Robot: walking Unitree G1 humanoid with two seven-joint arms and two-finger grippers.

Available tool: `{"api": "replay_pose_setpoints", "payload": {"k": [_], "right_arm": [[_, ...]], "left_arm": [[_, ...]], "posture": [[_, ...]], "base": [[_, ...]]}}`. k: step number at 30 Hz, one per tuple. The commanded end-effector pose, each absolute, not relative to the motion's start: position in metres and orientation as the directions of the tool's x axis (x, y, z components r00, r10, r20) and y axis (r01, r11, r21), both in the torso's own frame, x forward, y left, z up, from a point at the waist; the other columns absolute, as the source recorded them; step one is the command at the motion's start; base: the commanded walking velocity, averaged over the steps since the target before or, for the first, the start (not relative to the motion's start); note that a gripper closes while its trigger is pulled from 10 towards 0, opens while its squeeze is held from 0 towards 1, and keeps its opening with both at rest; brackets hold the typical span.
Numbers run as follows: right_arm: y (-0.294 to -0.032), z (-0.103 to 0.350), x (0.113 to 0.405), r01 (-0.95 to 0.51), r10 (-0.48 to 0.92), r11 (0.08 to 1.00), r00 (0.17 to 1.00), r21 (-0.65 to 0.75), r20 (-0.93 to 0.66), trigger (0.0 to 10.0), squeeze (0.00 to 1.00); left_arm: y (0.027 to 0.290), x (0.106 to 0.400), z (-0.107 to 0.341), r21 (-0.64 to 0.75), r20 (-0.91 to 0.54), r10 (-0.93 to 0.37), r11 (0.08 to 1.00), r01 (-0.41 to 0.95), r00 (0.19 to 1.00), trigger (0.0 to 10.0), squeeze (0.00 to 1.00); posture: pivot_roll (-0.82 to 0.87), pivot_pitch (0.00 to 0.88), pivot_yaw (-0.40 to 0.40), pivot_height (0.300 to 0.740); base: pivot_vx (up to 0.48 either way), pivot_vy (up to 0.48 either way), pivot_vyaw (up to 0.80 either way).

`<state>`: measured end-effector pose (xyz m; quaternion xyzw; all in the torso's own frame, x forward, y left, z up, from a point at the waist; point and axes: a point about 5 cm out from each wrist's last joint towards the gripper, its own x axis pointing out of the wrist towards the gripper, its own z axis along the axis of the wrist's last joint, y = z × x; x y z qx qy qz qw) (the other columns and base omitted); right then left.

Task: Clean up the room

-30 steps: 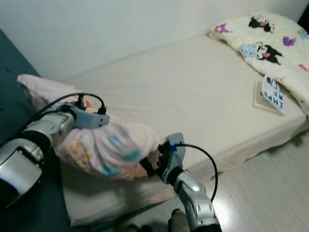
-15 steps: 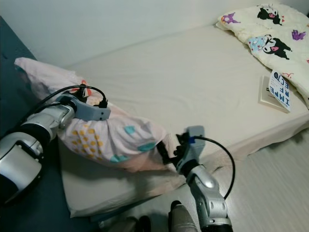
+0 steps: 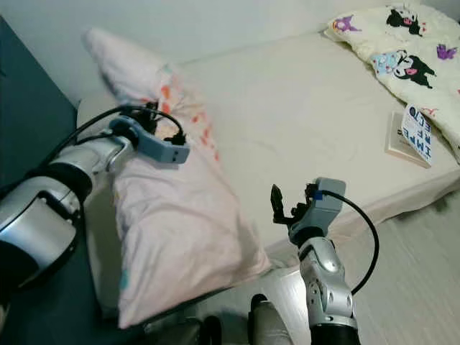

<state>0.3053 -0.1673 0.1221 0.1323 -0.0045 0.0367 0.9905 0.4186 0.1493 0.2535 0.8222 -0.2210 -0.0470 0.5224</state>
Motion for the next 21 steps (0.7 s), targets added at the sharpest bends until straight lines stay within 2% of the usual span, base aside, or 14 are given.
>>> {"api": "replay_pose_setpoints", "payload": {"k": [1, 9, 13, 16, 17, 21], "right_arm": [[-0.173, 0.116, 0.300, -0.037, 0.042, 0.965, 0.999, 0.261, -0.013, 10.0, 0.00], [-0.176, 0.117, 0.299, -0.009, 0.013, 0.965, 1.000, 0.261, -0.012, 10.0, 0.00], [-0.174, 0.115, 0.296, -0.013, 0.017, 0.964, 1.000, 0.265, -0.015, 10.0, 0.00], [-0.173, 0.116, 0.295, -0.014, 0.019, 0.964, 1.000, 0.267, -0.014, 10.0, 0.00], [-0.172, 0.116, 0.294, -0.015, 0.019, 0.963, 1.000, 0.268, -0.013, 10.0, 0.00], [-0.172, 0.116, 0.294, -0.014, 0.018, 0.963, 1.000, 0.271, -0.012, 10.0, 0.00]], "left_arm": [[0.145, 0.419, 0.263, 0.852, 0.179, -0.447, -0.375, -0.366, 0.876, 10.0, 0.00], [0.142, 0.419, 0.271, 0.830, 0.193, -0.461, -0.394, -0.394, 0.866, 10.0, 0.00], [0.156, 0.422, 0.271, 0.840, 0.171, -0.378, -0.426, -0.334, 0.910, 10.0, 0.00], [0.160, 0.422, 0.270, 0.841, 0.168, -0.361, -0.434, -0.324, 0.917, 10.0, 0.00], [0.162, 0.422, 0.271, 0.841, 0.182, -0.352, -0.428, -0.331, 0.918, 10.0, 1.00], [0.163, 0.421, 0.274, 0.839, 0.209, -0.360, -0.412, -0.356, 0.909, 10.0, 1.00]], "posture": [[-0.27, 0.385, 0.029, 0.740], [-0.27, 0.395, 0.033, 0.740], [-0.27, 0.404, 0.039, 0.740], [-0.28, 0.406, 0.040, 0.740], [-0.28, 0.408, 0.042, 0.740], [-0.28, 0.410, 0.043, 0.740]], "base": [[0.000, 0.000, 0.00], [0.000, 0.000, 0.00], [0.000, 0.000, 0.00], [0.000, 0.000, 0.00], [0.000, 0.000, 0.00], [0.000, 0.000, 0.00]]}}
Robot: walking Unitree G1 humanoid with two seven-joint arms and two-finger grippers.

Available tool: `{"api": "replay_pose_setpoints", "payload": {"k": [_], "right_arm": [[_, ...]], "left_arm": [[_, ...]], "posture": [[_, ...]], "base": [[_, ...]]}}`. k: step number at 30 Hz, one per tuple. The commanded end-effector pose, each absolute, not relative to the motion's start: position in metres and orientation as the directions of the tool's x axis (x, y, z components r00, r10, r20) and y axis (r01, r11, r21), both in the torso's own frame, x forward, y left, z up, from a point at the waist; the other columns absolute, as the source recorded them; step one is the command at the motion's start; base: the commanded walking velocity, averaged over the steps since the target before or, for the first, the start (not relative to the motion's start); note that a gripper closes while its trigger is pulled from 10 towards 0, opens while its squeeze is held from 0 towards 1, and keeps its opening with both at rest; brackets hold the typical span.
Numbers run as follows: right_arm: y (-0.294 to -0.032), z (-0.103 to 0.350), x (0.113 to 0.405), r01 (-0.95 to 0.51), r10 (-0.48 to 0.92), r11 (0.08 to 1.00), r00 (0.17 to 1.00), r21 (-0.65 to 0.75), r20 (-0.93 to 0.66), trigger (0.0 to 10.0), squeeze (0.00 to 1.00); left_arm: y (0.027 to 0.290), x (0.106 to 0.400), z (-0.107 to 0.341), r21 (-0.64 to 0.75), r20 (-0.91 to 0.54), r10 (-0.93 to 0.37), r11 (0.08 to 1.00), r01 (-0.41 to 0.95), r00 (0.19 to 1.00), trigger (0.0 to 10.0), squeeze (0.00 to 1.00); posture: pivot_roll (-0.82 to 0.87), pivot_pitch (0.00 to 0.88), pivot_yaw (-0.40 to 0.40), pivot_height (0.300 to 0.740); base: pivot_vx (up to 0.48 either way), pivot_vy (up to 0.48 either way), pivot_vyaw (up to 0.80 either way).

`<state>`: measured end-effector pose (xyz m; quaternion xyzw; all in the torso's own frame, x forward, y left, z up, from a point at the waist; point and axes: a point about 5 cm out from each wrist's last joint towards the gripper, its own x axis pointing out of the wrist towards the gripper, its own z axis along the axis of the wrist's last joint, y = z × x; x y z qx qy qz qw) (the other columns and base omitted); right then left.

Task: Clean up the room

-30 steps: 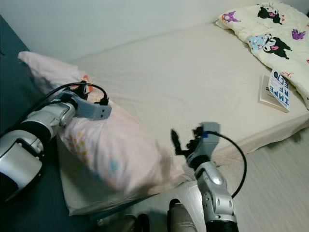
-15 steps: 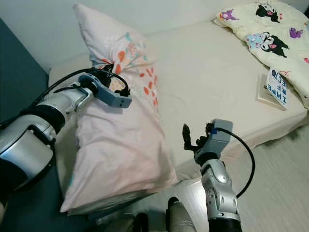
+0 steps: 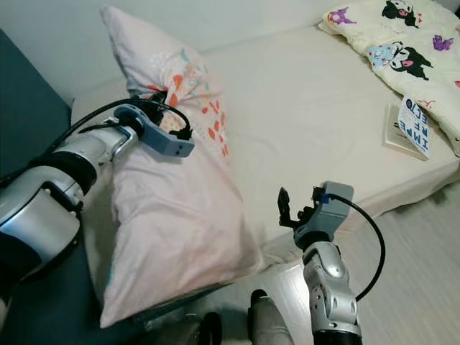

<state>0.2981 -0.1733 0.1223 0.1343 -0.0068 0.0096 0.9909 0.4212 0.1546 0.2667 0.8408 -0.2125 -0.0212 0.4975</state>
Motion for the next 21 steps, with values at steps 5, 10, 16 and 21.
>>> {"api": "replay_pose_setpoints", "payload": {"k": [5, 10, 16, 21], "right_arm": [[-0.171, 0.118, 0.294, -0.017, 0.019, 0.962, 1.000, 0.274, -0.007, 10.0, 0.00], [-0.169, 0.118, 0.295, -0.022, 0.024, 0.961, 1.000, 0.277, -0.003, 10.0, 0.00], [-0.166, 0.117, 0.298, -0.029, 0.030, 0.959, 1.000, 0.282, 0.000, 10.0, 0.00], [-0.166, 0.116, 0.302, -0.032, 0.033, 0.959, 0.999, 0.282, -0.001, 10.0, 0.00]], "left_arm": [[0.161, 0.421, 0.285, 0.824, 0.268, -0.371, -0.390, -0.411, 0.889, 10.0, 1.00], [0.164, 0.421, 0.290, 0.829, 0.289, -0.347, -0.376, -0.414, 0.892, 10.0, 1.00], [0.174, 0.421, 0.296, 0.881, 0.328, -0.286, -0.250, -0.401, 0.900, 10.0, 1.00], [0.166, 0.420, 0.281, 0.959, 0.282, -0.267, 0.116, -0.260, 0.922, 10.0, 1.00]], "posture": [[-0.28, 0.405, 0.045, 0.740], [-0.28, 0.392, 0.050, 0.740], [-0.27, 0.364, 0.060, 0.740], [-0.24, 0.320, 0.061, 0.740]], "base": [[0.000, 0.000, 0.00], [0.000, 0.000, 0.00], [0.000, 0.000, 0.00], [0.000, 0.000, 0.00]]}}
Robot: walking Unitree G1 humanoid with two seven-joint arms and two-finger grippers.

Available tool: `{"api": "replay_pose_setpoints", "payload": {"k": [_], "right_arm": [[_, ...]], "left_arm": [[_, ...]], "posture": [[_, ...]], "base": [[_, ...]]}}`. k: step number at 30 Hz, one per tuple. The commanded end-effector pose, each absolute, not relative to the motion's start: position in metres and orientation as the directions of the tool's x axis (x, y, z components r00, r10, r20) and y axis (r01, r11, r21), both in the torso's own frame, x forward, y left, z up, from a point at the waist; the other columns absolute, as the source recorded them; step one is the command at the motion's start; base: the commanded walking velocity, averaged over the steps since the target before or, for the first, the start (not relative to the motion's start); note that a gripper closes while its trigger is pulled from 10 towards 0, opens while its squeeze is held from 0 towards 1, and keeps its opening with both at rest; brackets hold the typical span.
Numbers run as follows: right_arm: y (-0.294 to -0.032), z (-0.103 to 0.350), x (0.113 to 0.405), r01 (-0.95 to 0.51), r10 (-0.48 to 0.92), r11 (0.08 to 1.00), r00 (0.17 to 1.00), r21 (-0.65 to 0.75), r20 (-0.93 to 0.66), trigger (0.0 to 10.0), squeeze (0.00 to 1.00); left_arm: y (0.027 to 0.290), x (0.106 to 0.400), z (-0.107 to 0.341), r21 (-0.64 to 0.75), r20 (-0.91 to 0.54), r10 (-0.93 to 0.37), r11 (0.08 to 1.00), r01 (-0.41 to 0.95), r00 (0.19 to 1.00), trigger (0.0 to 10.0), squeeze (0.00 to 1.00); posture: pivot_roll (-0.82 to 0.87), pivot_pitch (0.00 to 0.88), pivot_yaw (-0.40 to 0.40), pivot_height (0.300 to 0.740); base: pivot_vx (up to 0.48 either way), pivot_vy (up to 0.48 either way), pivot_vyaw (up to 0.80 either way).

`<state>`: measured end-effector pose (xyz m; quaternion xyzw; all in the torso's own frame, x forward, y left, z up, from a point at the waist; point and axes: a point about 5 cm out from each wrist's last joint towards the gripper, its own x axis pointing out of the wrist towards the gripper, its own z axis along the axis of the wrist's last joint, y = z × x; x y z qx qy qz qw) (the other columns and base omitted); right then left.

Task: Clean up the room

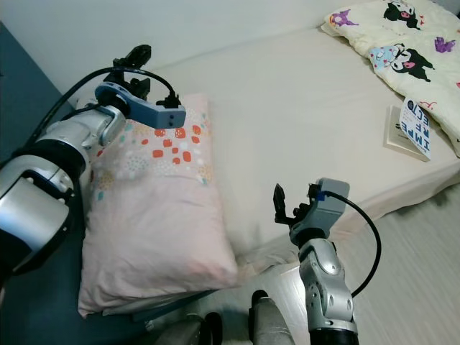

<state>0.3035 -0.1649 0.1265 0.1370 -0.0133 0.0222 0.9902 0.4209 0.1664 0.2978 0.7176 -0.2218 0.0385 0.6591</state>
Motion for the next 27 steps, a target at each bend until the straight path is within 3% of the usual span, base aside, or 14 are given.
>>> {"api": "replay_pose_setpoints", "payload": {"k": [1, 2, 4, 8, 9, 10, 15, 16, 19, 21, 24, 26, 27], "right_arm": [[-0.166, 0.116, 0.302, -0.032, 0.033, 0.959, 0.999, 0.282, -0.001, 10.0, 0.00], [-0.166, 0.115, 0.304, -0.033, 0.035, 0.959, 0.999, 0.282, -0.004, 10.0, 0.00], [-0.164, 0.114, 0.307, -0.042, 0.045, 0.958, 0.999, 0.284, -0.005, 10.0, 0.00], [-0.163, 0.113, 0.307, -0.045, 0.049, 0.957, 0.999, 0.285, -0.006, 10.0, 0.00], [-0.161, 0.113, 0.308, -0.053, 0.058, 0.957, 0.998, 0.287, -0.009, 10.0, 0.00], [-0.158, 0.111, 0.308, -0.063, 0.071, 0.956, 0.997, 0.287, -0.016, 10.0, 0.00], [-0.153, 0.107, 0.308, -0.078, 0.090, 0.955, 0.995, 0.288, -0.030, 10.0, 0.00], [-0.152, 0.105, 0.308, -0.081, 0.096, 0.954, 0.995, 0.289, -0.037, 10.0, 0.00], [-0.151, 0.103, 0.308, -0.082, 0.099, 0.953, 0.994, 0.290, -0.043, 10.0, 0.00], [-0.153, 0.096, 0.309, -0.093, 0.115, 0.957, 0.991, 0.275, -0.066, 10.0, 0.00], [-0.154, 0.093, 0.310, -0.097, 0.121, 0.959, 0.990, 0.265, -0.076, 10.0, 0.00], [-0.158, 0.085, 0.312, -0.095, 0.124, 0.963, 0.987, 0.252, -0.104, 10.0, 0.00], [-0.158, 0.085, 0.312, -0.095, 0.124, 0.963, 0.987, 0.252, -0.104, 10.0, 0.00]], "left_arm": [[0.166, 0.420, 0.281, 0.959, 0.282, -0.267, 0.116, -0.260, 0.922, 10.0, 1.00], [0.156, 0.418, 0.264, 0.953, 0.220, -0.305, 0.269, -0.137, 0.927, 10.0, 1.00], [0.138, 0.410, 0.228, 0.900, 0.132, -0.393, 0.433, 0.056, 0.910, 10.0, 0.94], [0.134, 0.407, 0.215, 0.880, 0.103, -0.414, 0.463, 0.112, 0.905, 10.0, 0.94], [0.127, 0.398, 0.188, 0.833, 0.049, -0.445, 0.512, 0.209, 0.894, 10.0, 0.00], [0.117, 0.386, 0.155, 0.764, -0.030, -0.488, 0.551, 0.335, 0.872, 10.0, 0.00], [0.091, 0.353, 0.100, 0.631, -0.099, -0.574, 0.596, 0.497, 0.813, 10.0, 0.00], [0.081, 0.340, 0.085, 0.558, -0.096, -0.583, 0.640, 0.529, 0.807, 10.0, 0.00], [0.074, 0.331, 0.074, 0.488, -0.090, -0.570, 0.690, 0.535, 0.817, 10.0, 0.00], [0.073, 0.325, 0.063, 0.302, -0.073, -0.471, 0.830, 0.469, 0.879, 10.0, 0.00], [0.076, 0.324, 0.061, 0.232, -0.071, -0.430, 0.871, 0.434, 0.900, 10.0, 0.00], [0.098, 0.328, 0.056, 0.115, -0.098, -0.304, 0.942, 0.314, 0.948, 10.0, 0.00], [0.098, 0.328, 0.056, 0.115, -0.098, -0.304, 0.942, 0.314, 0.948, 10.0, 0.00]], "posture": [[-0.24, 0.320, 0.061, 0.740], [-0.24, 0.307, 0.063, 0.740], [-0.23, 0.288, 0.067, 0.740], [-0.23, 0.288, 0.067, 0.740], [-0.22, 0.275, 0.068, 0.740], [-0.22, 0.266, 0.067, 0.740], [-0.21, 0.256, 0.071, 0.740], [-0.21, 0.246, 0.076, 0.740], [-0.20, 0.233, 0.080, 0.740], [-0.18, 0.200, 0.078, 0.740], [-0.18, 0.200, 0.078, 0.740], [-0.16, 0.155, 0.068, 0.740], [-0.16, 0.155, 0.068, 0.740]], "base": [[0.000, 0.000, 0.00], [0.000, 0.000, 0.00], [0.000, 0.000, 0.00], [0.000, 0.000, 0.00], [0.000, 0.000, 0.00], [0.000, 0.000, 0.00], [0.000, 0.000, 0.00], [0.000, 0.000, 0.00], [0.000, 0.000, 0.00], [0.000, 0.000, 0.00], [0.000, 0.000, 0.00], [0.000, 0.000, 0.00], [0.000, 0.000, 0.00]]}}
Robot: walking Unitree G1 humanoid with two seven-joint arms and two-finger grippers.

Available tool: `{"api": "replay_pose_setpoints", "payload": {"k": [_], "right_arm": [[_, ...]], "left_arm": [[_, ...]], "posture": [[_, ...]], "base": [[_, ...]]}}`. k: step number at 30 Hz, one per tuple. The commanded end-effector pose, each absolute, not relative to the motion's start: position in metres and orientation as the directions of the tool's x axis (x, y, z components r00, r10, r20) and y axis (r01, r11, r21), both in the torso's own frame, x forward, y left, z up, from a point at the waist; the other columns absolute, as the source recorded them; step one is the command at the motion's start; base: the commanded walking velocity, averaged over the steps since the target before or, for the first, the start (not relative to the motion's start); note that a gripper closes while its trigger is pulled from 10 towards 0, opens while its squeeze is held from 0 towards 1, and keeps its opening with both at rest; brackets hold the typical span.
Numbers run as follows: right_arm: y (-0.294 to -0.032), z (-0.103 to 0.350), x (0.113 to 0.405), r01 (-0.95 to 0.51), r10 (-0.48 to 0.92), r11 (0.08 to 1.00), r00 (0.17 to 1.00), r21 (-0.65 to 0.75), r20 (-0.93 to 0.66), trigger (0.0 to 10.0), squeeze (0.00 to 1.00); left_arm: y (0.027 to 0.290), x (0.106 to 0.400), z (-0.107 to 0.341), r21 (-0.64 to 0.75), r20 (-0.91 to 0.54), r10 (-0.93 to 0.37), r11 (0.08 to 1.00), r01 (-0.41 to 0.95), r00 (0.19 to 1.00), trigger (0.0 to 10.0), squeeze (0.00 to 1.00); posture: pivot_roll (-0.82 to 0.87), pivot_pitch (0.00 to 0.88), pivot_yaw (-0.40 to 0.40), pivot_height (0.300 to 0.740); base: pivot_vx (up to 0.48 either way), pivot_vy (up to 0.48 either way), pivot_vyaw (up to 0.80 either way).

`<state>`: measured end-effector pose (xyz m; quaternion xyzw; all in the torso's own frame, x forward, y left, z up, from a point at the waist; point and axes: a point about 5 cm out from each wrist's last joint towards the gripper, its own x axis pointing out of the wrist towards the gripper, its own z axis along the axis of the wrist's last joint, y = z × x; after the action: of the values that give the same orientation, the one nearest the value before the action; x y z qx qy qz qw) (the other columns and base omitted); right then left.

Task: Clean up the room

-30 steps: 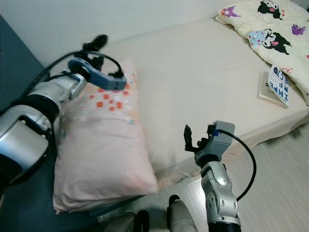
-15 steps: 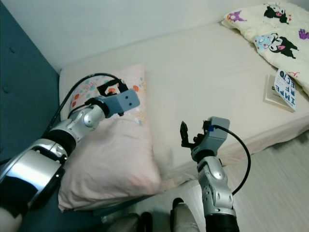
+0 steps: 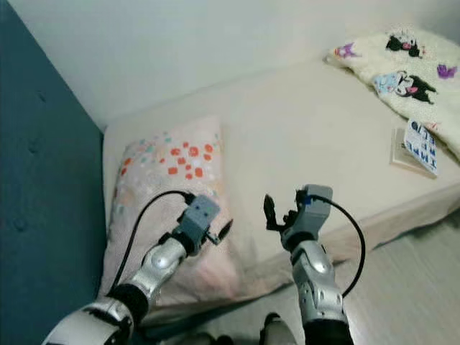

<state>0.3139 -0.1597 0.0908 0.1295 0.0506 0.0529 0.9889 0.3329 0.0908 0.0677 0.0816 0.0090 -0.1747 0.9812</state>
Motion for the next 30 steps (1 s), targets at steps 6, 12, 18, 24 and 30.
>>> {"api": "replay_pose_setpoints", "payload": {"k": [6, 12, 18, 24, 30], "right_arm": [[-0.164, 0.071, 0.315, -0.095, 0.130, 0.974, 0.978, 0.207, -0.161, 10.0, 0.00], [-0.166, 0.060, 0.318, -0.115, 0.151, 0.977, 0.968, 0.181, -0.199, 10.0, 0.00], [-0.163, 0.058, 0.322, -0.136, 0.171, 0.976, 0.963, 0.172, -0.208, 10.0, 0.00], [-0.159, 0.055, 0.326, -0.156, 0.192, 0.974, 0.955, 0.167, -0.224, 10.0, 0.00], [-0.172, 0.045, 0.324, -0.085, 0.113, 0.990, 0.950, 0.109, -0.290, 10.0, 0.00]], "left_arm": [[0.140, 0.330, 0.050, 0.003, -0.153, -0.142, 0.990, 0.144, 0.978, 10.0, 0.00], [0.157, 0.315, 0.032, -0.027, -0.215, -0.095, 0.995, 0.091, 0.972, 10.0, 0.00], [0.158, 0.305, 0.017, -0.034, -0.278, -0.099, 0.995, 0.093, 0.955, 10.0, 0.00], [0.176, 0.273, -0.017, 0.016, -0.448, -0.062, 0.997, 0.077, 0.892, 10.0, 0.00], [0.195, 0.237, -0.046, 0.065, -0.606, 0.007, 0.997, 0.040, 0.795, 10.0, 0.00]], "posture": [[-0.14, 0.087, 0.057, 0.740], [-0.11, 0.015, 0.043, 0.740], [-0.10, 0.000, 0.037, 0.740], [-0.08, 0.000, 0.031, 0.740], [-0.07, 0.000, 0.035, 0.740]], "base": [[0.000, 0.000, 0.00], [0.000, 0.000, 0.60], [0.000, 0.000, 0.75], [0.000, 0.000, 0.75], [0.000, -0.050, 0.75]]}}
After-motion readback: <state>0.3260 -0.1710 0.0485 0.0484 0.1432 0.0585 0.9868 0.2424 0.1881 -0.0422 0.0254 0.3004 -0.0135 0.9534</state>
